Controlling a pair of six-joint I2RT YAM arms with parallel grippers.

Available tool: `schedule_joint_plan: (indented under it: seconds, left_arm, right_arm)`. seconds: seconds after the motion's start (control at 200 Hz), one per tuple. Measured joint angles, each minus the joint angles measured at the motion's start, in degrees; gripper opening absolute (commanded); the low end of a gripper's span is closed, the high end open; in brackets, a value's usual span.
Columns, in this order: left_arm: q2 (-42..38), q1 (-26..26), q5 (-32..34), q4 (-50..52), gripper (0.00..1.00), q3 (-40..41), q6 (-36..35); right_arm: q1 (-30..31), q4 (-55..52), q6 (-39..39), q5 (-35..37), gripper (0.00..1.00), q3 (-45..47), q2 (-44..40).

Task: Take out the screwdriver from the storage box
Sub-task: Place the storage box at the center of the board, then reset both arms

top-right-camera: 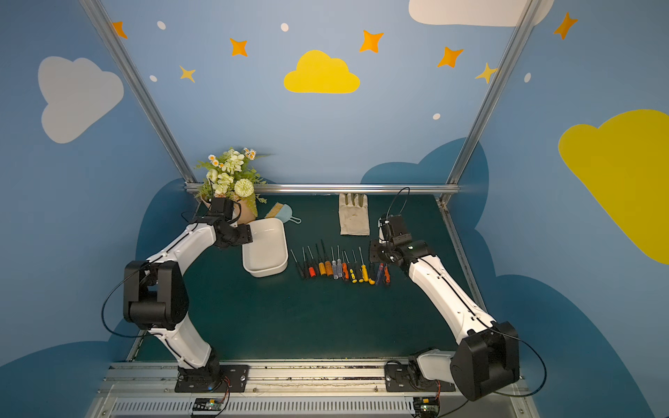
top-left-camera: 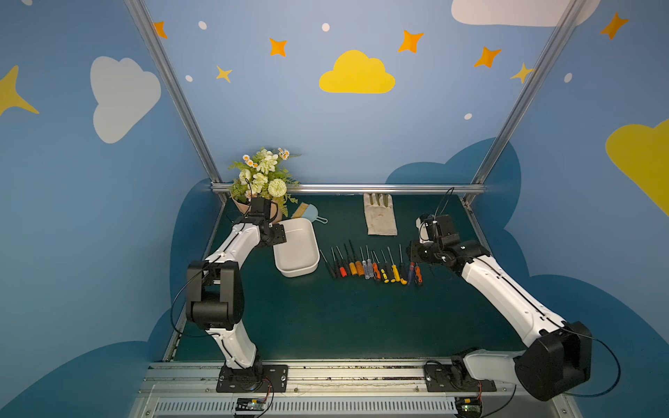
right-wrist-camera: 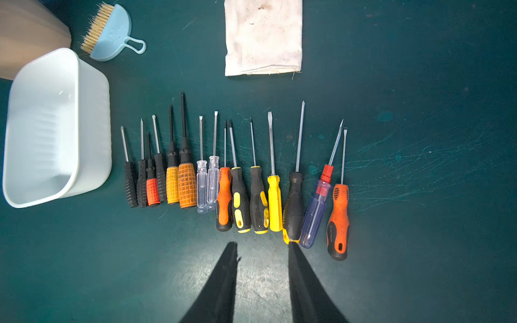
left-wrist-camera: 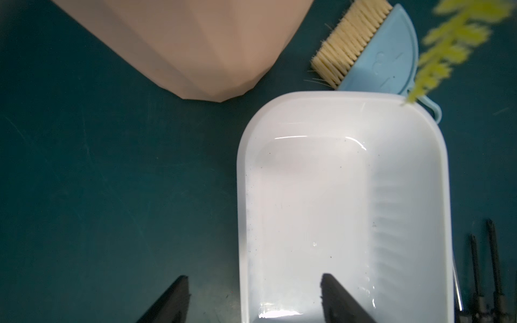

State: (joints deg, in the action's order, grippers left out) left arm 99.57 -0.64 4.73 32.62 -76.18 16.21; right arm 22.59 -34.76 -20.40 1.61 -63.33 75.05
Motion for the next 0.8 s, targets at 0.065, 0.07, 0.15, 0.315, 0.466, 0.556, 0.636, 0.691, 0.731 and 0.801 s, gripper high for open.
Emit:
schedule_joint_plan:
  seconds: [0.065, 0.07, 0.15, 0.315, 0.466, 0.556, 0.636, 0.691, 0.731, 0.801]
  left_arm:
    - [-2.7, -0.2, 0.2, 0.8, 1.00, 1.4, 0.1]
    - [-3.0, -0.2, 0.2, 0.8, 1.00, 1.6, 0.3]
    - [-7.5, -0.4, 0.6, 1.0, 1.00, 3.8, 0.6]
    - [-18.9, -0.6, 1.6, -0.6, 1.00, 9.0, 1.0]
    - [-31.5, -1.6, 3.3, -8.2, 1.00, 19.2, 0.2]
    - [-38.7, -2.5, 4.5, -15.4, 1.00, 27.9, -0.7]
    - [-43.3, -2.8, 5.4, -21.1, 1.00, 35.3, -1.5]
    - [-45.7, -2.8, 6.5, -24.7, 1.00, 39.5, -1.7]
    - [-47.0, -2.8, 7.4, -26.8, 1.00, 42.0, -1.9]
    - [-48.5, -3.1, 9.6, -30.1, 1.00, 45.5, -2.3]
  right_arm:
    - [0.0, 0.0, -0.1, 0.0, 0.34, 0.0, -0.3]
    - [0.0, 0.0, -0.1, 0.0, 0.34, 0.0, -0.3]
    - [0.0, 0.0, -0.2, 0.5, 0.34, 0.0, -0.8]
    - [-0.1, 0.0, 0.0, 2.4, 0.34, 0.2, -1.1]
    - [-0.9, 0.2, 1.6, 4.2, 0.35, 1.7, -1.1]
    - [-2.1, 0.9, 3.0, 5.0, 0.41, 3.3, -1.1]
    - [-4.0, 1.9, 4.3, 5.4, 0.45, 5.1, -1.0]
    - [-5.6, 2.7, 5.1, 5.4, 0.47, 6.2, -1.0]
    - [-6.9, 3.0, 5.5, 5.4, 0.50, 6.8, -0.9]
    - [-9.2, 4.5, 5.7, 5.6, 0.93, 7.6, -0.8]
